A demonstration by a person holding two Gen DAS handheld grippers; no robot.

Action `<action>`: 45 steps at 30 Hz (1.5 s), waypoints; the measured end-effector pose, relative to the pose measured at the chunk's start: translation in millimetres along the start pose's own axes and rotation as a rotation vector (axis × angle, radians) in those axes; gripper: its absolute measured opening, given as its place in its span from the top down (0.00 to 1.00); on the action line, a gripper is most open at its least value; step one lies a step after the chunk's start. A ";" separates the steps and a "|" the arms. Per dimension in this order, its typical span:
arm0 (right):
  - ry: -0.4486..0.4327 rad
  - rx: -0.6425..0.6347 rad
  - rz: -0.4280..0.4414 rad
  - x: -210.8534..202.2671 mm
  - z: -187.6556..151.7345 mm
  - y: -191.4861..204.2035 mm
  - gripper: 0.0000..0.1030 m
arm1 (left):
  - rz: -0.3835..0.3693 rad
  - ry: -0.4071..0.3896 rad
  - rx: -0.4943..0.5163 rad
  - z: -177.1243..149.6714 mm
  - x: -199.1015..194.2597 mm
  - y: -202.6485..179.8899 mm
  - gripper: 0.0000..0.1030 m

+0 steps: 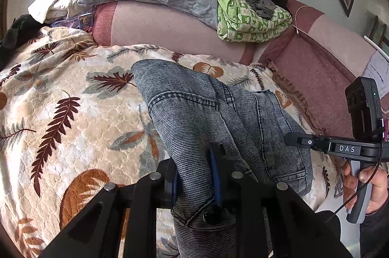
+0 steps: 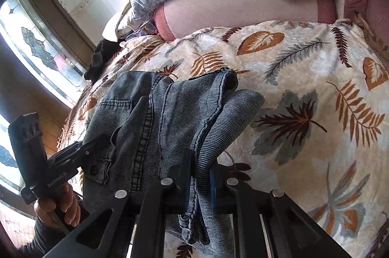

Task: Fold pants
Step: 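Open both tools and lift them away from the folded jeans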

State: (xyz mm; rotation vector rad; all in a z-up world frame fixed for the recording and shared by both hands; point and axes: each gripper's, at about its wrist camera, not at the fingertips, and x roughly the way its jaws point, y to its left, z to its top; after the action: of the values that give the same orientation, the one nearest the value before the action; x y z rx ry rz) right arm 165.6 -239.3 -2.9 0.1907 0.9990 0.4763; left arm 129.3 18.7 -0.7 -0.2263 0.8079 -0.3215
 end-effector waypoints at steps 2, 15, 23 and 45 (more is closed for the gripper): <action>0.004 0.008 -0.003 3.8 -0.8 -2.8 0.88 | 0.028 0.007 0.003 -1.9 4.7 -1.8 0.77; 0.098 0.115 -0.058 68.5 -27.2 -46.8 0.70 | 0.173 0.132 -0.038 -39.1 65.4 25.0 0.43; -0.037 0.119 -0.085 9.7 -41.9 -32.1 0.38 | 0.348 -0.009 -0.041 -40.0 6.3 12.9 0.23; -0.147 -0.072 -0.294 -64.3 -165.0 36.7 0.16 | 0.356 -0.052 0.004 -94.8 -83.3 -92.6 0.08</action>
State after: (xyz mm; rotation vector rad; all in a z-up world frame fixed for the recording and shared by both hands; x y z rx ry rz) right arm -13.2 -247.1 -28.8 0.0128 0.8476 0.2251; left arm -12.5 -44.0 21.0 -0.0831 0.7801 0.0177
